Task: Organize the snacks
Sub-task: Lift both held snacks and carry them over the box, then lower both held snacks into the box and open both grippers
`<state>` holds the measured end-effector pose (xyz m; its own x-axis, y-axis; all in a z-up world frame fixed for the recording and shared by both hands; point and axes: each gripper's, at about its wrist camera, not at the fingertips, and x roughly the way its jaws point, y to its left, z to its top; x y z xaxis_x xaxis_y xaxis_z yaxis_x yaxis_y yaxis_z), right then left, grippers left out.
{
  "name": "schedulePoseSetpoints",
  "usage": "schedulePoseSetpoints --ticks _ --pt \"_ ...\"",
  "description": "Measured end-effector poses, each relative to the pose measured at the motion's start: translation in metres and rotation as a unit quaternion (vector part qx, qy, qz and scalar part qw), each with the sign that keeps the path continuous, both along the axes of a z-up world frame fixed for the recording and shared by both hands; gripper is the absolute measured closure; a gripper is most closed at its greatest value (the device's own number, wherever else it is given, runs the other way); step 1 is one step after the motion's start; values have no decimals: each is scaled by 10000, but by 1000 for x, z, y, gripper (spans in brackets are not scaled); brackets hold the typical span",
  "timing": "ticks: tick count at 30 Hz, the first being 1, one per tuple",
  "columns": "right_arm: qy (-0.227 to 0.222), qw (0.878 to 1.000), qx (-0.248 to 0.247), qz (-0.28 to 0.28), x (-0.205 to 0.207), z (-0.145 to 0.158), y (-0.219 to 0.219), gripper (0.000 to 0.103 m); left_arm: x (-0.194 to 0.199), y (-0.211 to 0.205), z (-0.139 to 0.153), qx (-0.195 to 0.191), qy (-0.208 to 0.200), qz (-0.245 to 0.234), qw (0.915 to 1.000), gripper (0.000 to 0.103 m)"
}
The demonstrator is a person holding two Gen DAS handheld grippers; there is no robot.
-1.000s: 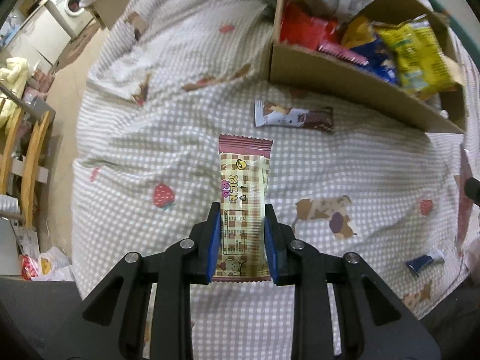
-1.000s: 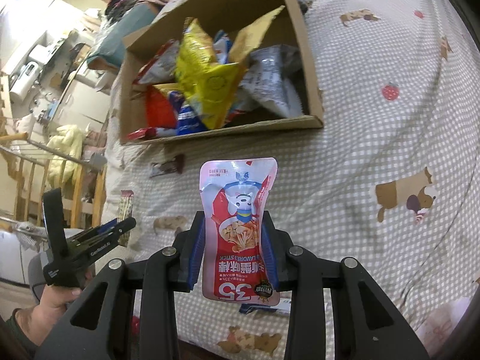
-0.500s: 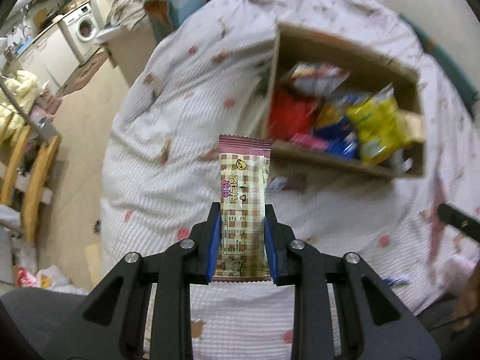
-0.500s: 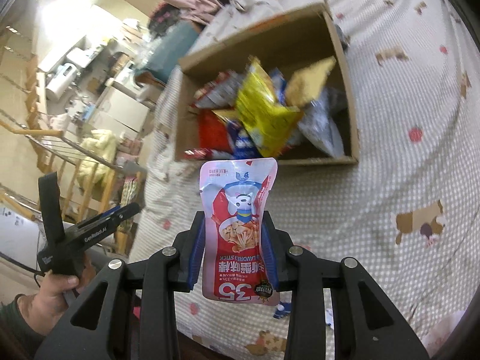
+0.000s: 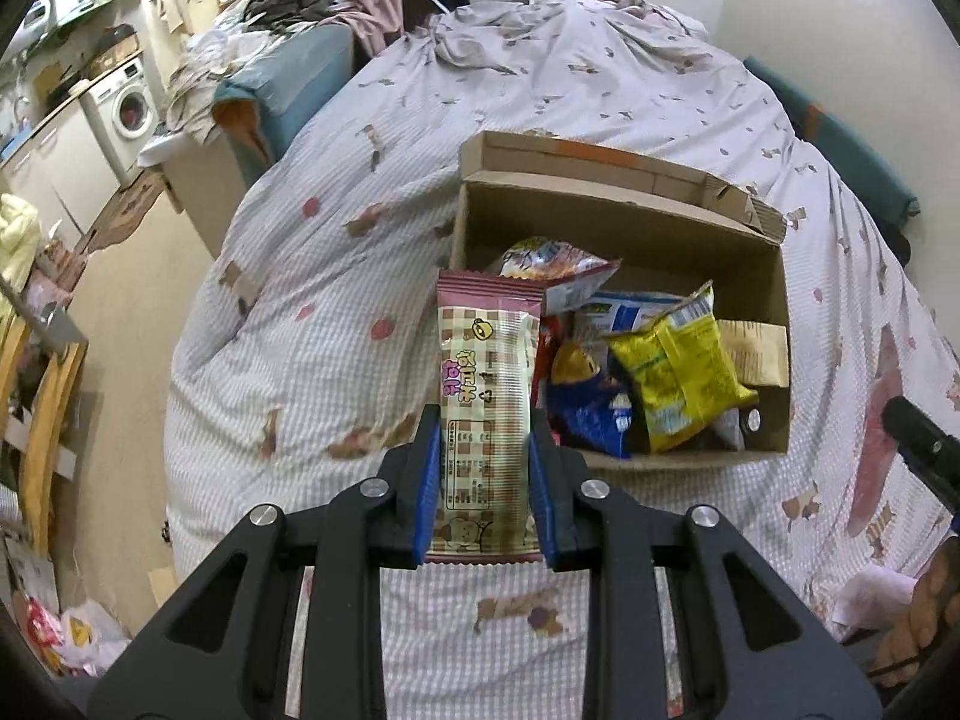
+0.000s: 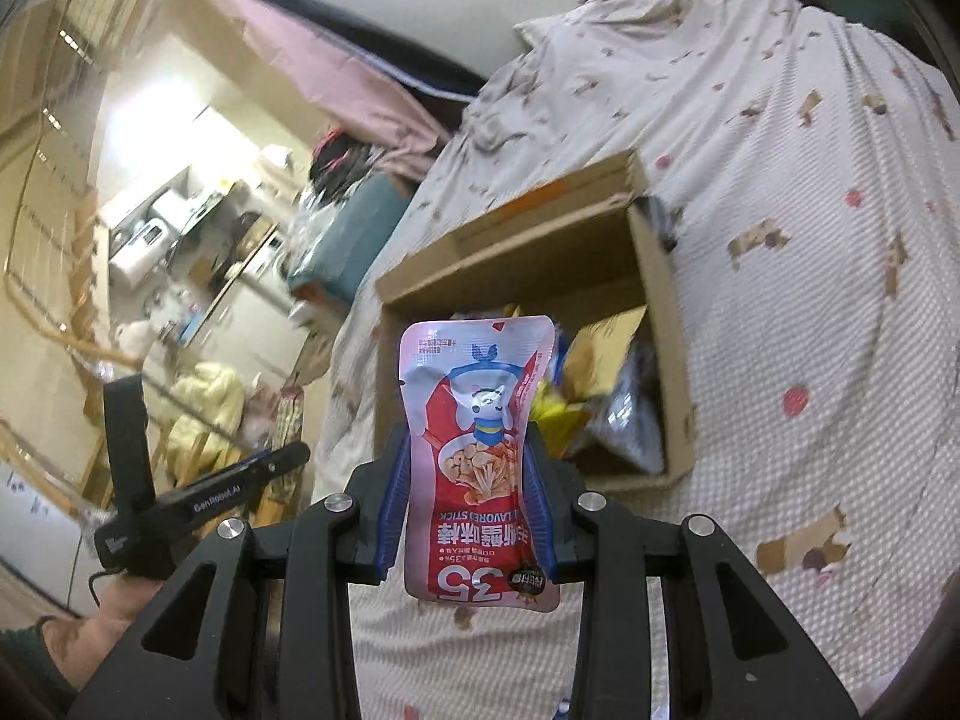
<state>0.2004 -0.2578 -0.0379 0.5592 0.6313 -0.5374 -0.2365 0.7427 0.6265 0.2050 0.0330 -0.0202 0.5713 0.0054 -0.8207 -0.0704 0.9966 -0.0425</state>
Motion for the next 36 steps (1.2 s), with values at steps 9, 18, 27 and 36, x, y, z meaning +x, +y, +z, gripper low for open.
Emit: schedulePoseSetpoints --ticks 9,18,27,36 --pt "101 9992 -275 -261 27 -9 -2 67 39 -1 -19 -153 86 -124 9998 80" --pt "169 9972 -499 -530 63 -20 -4 67 66 -6 -42 -132 15 -362 9993 80" --pt "-69 9945 -859 -597 101 -26 16 67 76 -12 -60 -121 134 -436 9989 80" --pt "-39 9906 -1341 -283 122 -44 51 66 80 -17 -67 -37 154 -549 9984 80"
